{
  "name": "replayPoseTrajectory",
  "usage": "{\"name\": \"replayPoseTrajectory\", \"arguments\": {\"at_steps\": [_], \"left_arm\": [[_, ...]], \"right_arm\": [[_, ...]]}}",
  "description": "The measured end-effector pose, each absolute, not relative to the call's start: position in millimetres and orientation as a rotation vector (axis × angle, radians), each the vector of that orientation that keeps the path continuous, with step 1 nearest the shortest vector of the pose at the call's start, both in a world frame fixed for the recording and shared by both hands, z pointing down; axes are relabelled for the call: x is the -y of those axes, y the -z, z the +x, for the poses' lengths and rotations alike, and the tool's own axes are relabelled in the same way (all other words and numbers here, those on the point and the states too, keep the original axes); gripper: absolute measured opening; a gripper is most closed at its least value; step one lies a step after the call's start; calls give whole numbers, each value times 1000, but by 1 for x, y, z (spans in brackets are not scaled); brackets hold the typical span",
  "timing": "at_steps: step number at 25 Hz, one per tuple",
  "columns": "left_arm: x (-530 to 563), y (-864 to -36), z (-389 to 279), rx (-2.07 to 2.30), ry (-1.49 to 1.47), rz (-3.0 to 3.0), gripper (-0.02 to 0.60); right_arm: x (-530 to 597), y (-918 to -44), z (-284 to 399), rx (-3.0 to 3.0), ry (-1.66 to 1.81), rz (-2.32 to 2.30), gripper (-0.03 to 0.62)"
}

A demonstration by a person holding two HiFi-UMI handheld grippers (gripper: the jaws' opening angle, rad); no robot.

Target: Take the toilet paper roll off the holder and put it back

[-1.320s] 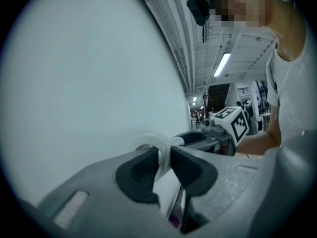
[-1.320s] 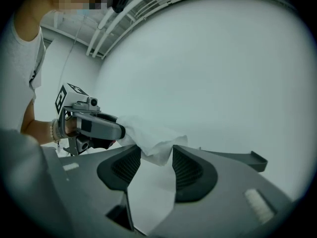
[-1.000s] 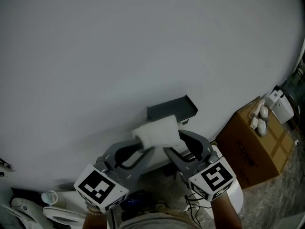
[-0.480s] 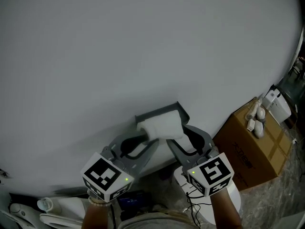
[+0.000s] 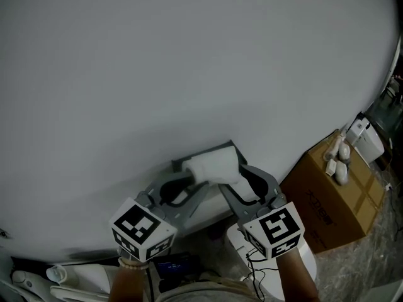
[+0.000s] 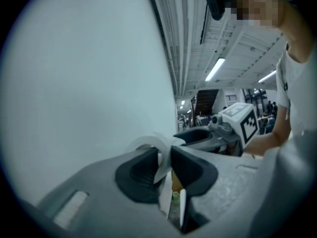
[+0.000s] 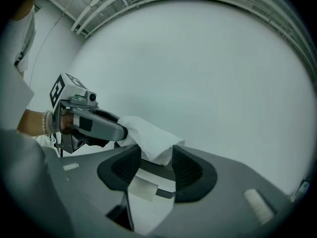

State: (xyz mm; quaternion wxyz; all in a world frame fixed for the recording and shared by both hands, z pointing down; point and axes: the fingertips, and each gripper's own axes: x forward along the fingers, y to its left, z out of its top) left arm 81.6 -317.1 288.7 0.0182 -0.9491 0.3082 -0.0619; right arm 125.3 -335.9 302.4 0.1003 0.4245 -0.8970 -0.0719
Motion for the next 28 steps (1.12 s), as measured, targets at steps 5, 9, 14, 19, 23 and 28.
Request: {"name": "replayPoseTrajectory", "arguments": {"at_steps": [5,9,14,19,23,28], "left_arm": [[325,-296,78,-1023,210,-2949,89],[329,-300,73,-1074,235,-2941,113],[324,-298,66,-1098,233,-2930,161],[311,-294,54,-1112,229,-2923,164],[298,-295,41,-1139,220,-2917,164],[275,-294,21,-1180,206,-2898,96]], "right_arm": [[338,-309,129,2633,174,1262,201],[338,-309,128,2655,161,1265,201],[332,-304,128,2698,118,1304,201],[321,-300,131,2694,99,1364,202],[306,-304,131,2670,75,1401,202],[279,-307,127,2635,89,1452,201]]}}
